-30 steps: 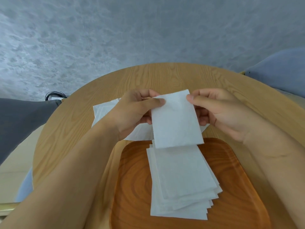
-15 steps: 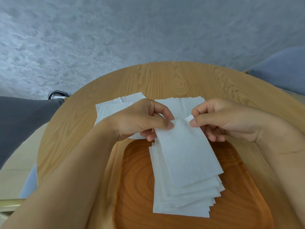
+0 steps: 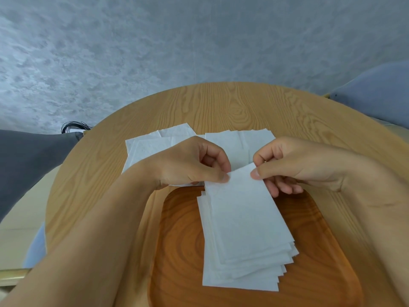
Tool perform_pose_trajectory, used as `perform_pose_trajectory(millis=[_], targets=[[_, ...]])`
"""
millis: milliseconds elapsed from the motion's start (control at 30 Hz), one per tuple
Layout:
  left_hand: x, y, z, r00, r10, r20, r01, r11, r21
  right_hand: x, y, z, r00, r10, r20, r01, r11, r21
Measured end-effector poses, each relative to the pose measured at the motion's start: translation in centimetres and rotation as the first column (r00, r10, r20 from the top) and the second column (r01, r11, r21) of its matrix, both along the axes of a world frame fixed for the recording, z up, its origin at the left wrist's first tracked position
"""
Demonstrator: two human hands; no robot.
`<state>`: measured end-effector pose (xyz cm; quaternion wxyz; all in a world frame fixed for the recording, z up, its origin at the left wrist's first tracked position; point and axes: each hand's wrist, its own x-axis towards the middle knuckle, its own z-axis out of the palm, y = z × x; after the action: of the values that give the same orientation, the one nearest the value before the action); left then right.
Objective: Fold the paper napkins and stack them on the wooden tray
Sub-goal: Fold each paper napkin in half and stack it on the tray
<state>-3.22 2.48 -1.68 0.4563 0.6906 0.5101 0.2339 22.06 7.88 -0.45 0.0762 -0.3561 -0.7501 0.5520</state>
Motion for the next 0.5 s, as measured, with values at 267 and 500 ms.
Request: perform_pose_trajectory(millis=[267,500], targets=[[0.2,0.8,-0.9,0.98,0.199,0.009,-0.194,0.942,0.276,-0.4,1.8,-1.7,0.895,-0.414,-0.165,0.446,0.835,0.322],[-1.2,2.1,-2.5,0.867,0.423,-0.263,-0.276,0.848,0.452,-1.0,2.8,-4.4,0.882,-0.463,-0.091,0.44,0.738,0.511]])
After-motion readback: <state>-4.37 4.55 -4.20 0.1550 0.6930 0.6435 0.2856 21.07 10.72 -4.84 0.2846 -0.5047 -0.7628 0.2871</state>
